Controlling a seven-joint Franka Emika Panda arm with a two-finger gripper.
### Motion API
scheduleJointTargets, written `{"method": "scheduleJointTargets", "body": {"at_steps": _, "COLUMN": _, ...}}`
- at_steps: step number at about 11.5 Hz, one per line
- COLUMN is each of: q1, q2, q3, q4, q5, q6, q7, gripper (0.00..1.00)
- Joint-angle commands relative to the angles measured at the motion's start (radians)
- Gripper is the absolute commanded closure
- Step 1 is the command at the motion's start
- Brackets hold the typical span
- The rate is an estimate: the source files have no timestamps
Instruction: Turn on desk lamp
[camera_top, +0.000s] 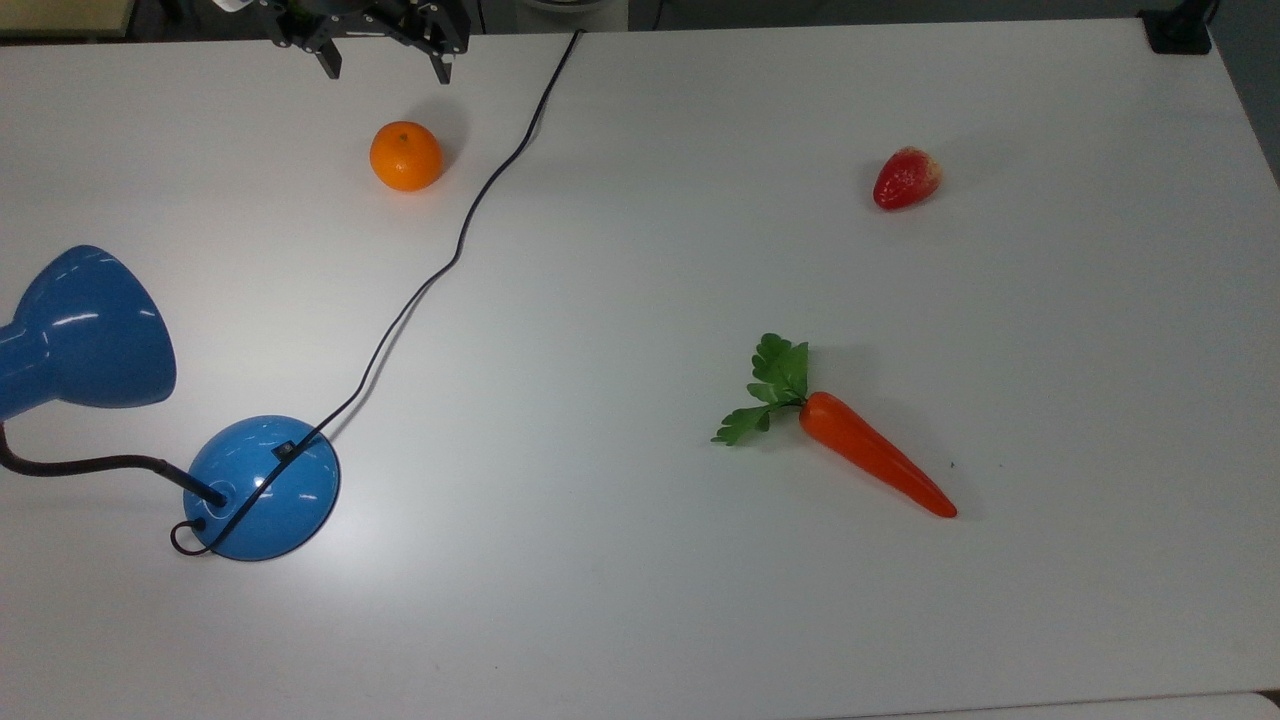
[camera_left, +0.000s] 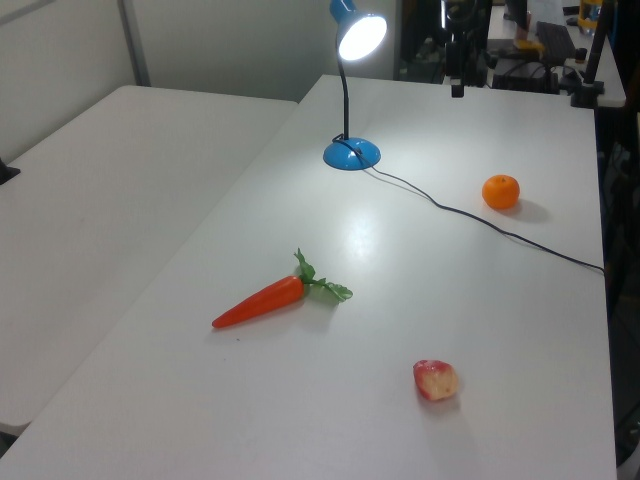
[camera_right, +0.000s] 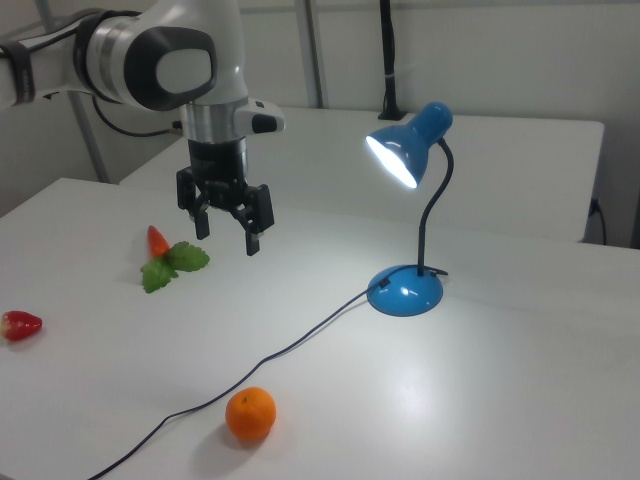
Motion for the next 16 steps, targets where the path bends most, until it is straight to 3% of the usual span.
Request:
{"method": "scheduleJointTargets", "body": {"at_steps": 1, "q1": 0.003, "q2": -0.140, "q3": -0.008, "q4": -0.121, "q5": -0.013, "q6": 0.002, "q7": -0.039, "gripper": 0.00}}
{"method": "scheduleJointTargets", "body": {"at_steps": 10, "q1": -0.066, "q2": -0.171, "q3": -0.007, "q4": -0.113, "q5": 0.002, "q6": -0.034, "q7": -0.079, "gripper": 0.00}}
{"method": "scheduleJointTargets", "body": {"at_steps": 11, "q1": -0.091, "q2": -0.170, "q3": 0.013, "q4": -0.111, "q5": 0.008, "q6": -0.032, "q7": -0.079, "gripper": 0.00}}
{"method": "scheduleJointTargets", "body": {"at_steps": 14, "q1": -0.270, "q2": -0.168, "q3": 0.183, "q4": -0.111, "q5": 0.008, "q6": -0.031, "q7": -0.069, "gripper": 0.00}}
{"method": "scheduleJointTargets", "body": {"at_steps": 16, "q1": -0.276, "q2": -0.168, "q3": 0.188, "q4": -0.111, "q5": 0.007, "q6": -0.031, "q7": -0.065, "gripper": 0.00}}
